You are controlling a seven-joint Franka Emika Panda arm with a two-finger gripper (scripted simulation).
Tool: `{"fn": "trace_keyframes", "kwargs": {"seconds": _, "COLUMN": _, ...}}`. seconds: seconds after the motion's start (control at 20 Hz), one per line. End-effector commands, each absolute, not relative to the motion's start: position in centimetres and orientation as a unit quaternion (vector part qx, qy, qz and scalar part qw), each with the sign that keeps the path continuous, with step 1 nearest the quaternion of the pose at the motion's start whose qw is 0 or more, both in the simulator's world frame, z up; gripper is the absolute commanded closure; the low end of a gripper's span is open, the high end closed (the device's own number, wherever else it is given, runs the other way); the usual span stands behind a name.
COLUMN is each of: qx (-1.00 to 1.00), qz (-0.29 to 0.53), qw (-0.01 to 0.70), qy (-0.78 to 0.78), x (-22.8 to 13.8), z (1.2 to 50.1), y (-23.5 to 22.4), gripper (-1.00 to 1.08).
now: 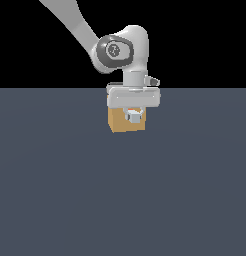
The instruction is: Insert the peg into the horizontal hole in a box.
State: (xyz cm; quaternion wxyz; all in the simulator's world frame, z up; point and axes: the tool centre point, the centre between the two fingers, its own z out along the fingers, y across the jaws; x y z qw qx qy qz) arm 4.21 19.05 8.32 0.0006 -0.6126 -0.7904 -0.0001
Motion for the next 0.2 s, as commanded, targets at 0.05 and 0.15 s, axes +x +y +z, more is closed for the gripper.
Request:
{"fn": "trace_keyframes", "kwargs": {"seconds": 0.05, "qx": -0.613, "qz": -0.001, "qw": 0.0, "qy": -0.79, "x": 4.0, "z": 8.45, "y": 20.34, "gripper": 1.08}}
{"fn": "trace_keyframes", "kwargs": {"seconds": 0.15, "qx": -0.613, "qz": -0.001, "qw": 0.0, "qy": -0.79, "x": 3.96, "z": 8.45, "y": 20.53, "gripper": 1.08}}
